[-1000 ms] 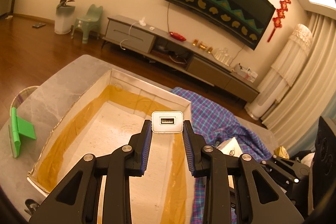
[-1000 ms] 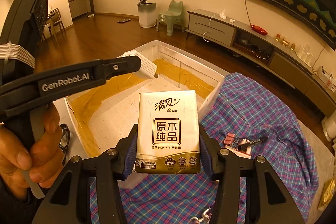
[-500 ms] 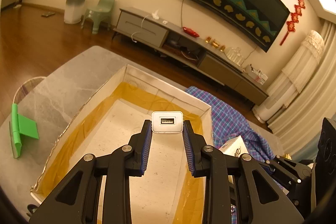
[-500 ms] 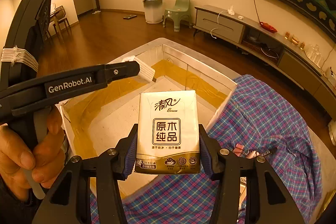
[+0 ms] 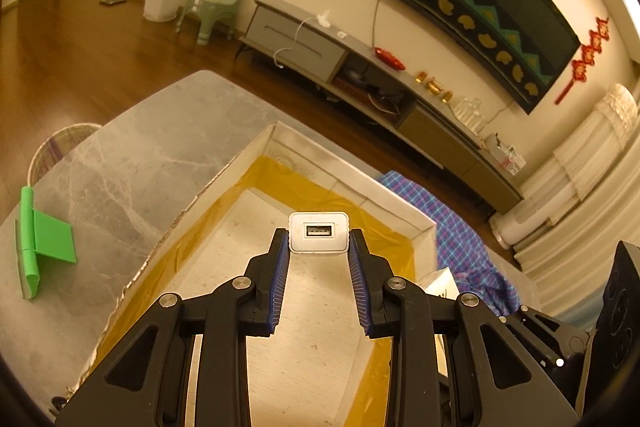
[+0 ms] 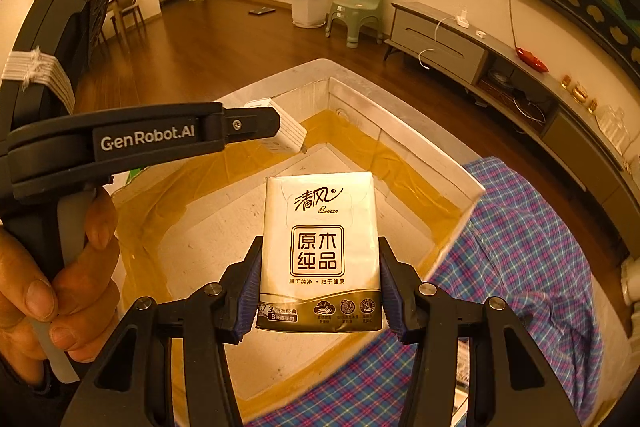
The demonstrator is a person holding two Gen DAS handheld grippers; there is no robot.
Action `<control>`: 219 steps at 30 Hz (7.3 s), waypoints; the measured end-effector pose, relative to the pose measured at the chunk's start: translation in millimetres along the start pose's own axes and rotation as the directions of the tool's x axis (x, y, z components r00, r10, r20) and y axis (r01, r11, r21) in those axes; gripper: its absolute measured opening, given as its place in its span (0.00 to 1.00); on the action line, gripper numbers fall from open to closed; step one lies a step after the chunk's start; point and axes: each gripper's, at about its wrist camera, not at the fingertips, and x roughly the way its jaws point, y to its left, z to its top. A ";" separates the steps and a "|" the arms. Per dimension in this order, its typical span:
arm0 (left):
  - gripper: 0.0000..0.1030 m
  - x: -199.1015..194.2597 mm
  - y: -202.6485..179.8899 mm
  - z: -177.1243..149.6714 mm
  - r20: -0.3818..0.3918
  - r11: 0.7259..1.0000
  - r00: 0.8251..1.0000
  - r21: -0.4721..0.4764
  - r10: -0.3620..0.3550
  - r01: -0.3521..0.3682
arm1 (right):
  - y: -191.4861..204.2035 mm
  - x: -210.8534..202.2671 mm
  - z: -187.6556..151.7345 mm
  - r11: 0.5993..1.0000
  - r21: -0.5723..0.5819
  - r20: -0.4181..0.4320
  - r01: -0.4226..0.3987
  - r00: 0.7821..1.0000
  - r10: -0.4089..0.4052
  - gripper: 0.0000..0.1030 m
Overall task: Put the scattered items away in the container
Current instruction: 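Carry the charger in the left gripper and tissue pack in the right gripper over the box, then open the left gripper dropping the charger into the box while the right gripper drops the tissue pack, then move the right gripper to the purple action figure while the left gripper approaches the gold device, then grasp the gold square device with the left gripper while the right gripper grasps the purple figure, then carry the gold device in the left gripper and the figure in the right gripper to the box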
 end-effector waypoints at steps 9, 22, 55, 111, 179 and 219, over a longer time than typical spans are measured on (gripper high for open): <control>0.30 22.5 17.9 4.6 -0.069 0.995 0.996 -0.075 0.064 -0.069 | 2.7 37.3 13.8 0.996 -0.088 -0.104 0.002 0.995 -0.012 0.51; 0.30 46.8 13.4 -7.3 -0.174 0.988 0.976 -0.058 0.129 -0.141 | -4.6 95.7 16.8 0.990 -0.142 -0.310 -0.015 0.950 -0.030 0.52; 0.42 -19.2 -31.8 -19.4 -0.028 0.980 0.988 0.130 0.152 -0.148 | -20.5 -10.5 -2.1 0.998 0.062 0.027 -0.017 1.000 0.015 0.60; 0.51 58.9 -207.7 -203.6 -0.297 0.874 0.955 0.470 0.022 0.126 | -105.2 -38.1 -262.8 0.926 0.377 0.007 0.007 1.000 -0.010 0.60; 0.51 31.0 -184.5 -176.2 -0.194 0.870 0.981 0.481 -0.011 0.105 | -79.9 -61.2 -252.1 0.940 0.338 0.133 -0.047 0.991 0.002 0.51; 0.51 -92.3 -149.8 -119.1 -0.009 0.917 0.984 0.361 -0.178 0.170 | -33.1 -130.0 -196.6 0.945 0.327 0.255 -0.010 0.964 -0.078 0.51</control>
